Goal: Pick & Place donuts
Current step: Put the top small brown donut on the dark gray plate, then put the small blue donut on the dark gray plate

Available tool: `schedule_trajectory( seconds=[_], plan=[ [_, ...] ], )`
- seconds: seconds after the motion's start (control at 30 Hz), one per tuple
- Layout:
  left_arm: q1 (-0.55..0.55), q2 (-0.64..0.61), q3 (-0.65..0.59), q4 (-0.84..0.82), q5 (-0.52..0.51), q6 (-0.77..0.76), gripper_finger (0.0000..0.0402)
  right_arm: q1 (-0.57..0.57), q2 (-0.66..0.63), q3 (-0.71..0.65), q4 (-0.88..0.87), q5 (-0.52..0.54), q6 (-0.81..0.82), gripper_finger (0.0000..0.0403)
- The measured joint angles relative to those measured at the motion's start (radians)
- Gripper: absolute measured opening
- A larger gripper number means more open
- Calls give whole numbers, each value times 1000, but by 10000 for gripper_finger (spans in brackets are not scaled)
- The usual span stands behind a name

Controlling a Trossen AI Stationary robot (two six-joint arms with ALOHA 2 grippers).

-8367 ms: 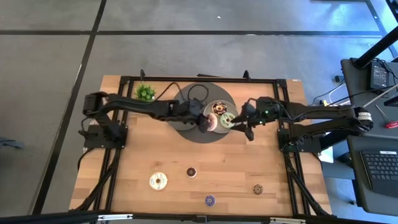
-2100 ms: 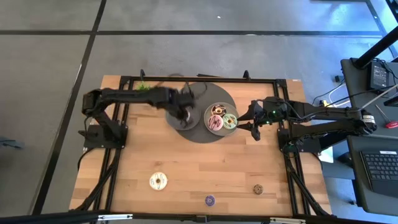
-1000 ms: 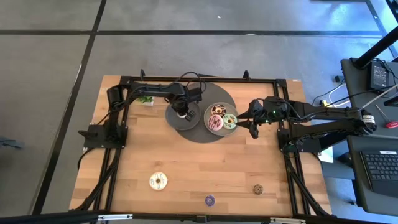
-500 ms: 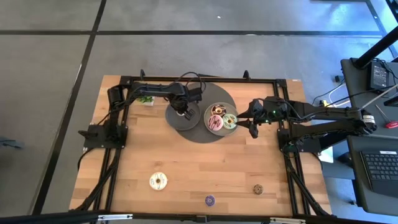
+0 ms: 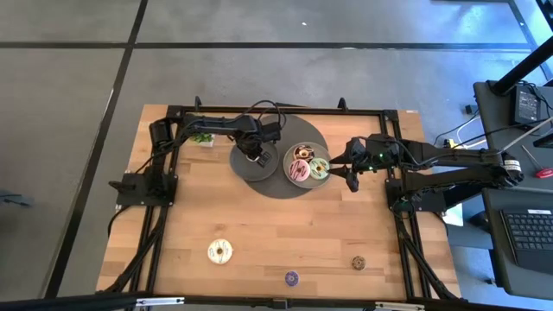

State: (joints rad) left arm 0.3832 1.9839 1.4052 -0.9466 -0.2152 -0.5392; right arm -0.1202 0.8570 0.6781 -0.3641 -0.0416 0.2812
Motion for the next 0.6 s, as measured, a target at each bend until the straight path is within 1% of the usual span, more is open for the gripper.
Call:
schedule_trajectory(
  seconds=[0.17, 0.3, 0.43, 0.6],
  plan=[
    [0, 0, 0, 0, 0, -5, 141, 0, 0, 0, 0, 0, 0, 179],
    [0, -6, 0, -17, 12, -6, 158, 0, 0, 0, 0, 0, -1, 179],
    [0, -39, 0, -63, 17, -41, 166, 0, 0, 0, 0, -1, -1, 179],
    [-10, -118, 0, -64, -1, -77, 163, 0, 0, 1, 0, -1, -2, 179]
  ],
)
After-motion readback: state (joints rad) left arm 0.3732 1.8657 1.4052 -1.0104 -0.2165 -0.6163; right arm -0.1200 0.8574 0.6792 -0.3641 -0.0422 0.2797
